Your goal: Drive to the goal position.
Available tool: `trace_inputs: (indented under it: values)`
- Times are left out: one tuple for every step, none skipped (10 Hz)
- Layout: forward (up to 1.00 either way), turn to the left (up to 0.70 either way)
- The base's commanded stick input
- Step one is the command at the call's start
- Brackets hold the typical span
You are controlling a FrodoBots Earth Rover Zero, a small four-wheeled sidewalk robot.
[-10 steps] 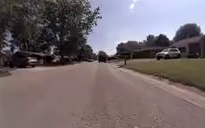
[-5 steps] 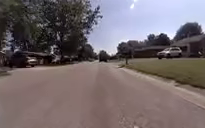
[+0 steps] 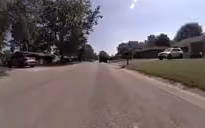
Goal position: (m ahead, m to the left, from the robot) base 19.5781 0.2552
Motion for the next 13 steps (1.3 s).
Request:
trace_inputs:
  values:
    - [0.50,0.00]
    - [0.50,0.00]
    - [0.50,0.00]
    - [0.50,0.00]
    - [0.50,0.00]
    - [0.50,0.00]
    - [0.50,0.00]
    - [0.50,0.00]
    - [0.50,0.00]
    - [0.50,0.00]
    - [0.50,0.00]
    - [0.50,0.00]
    - [0.50,0.00]
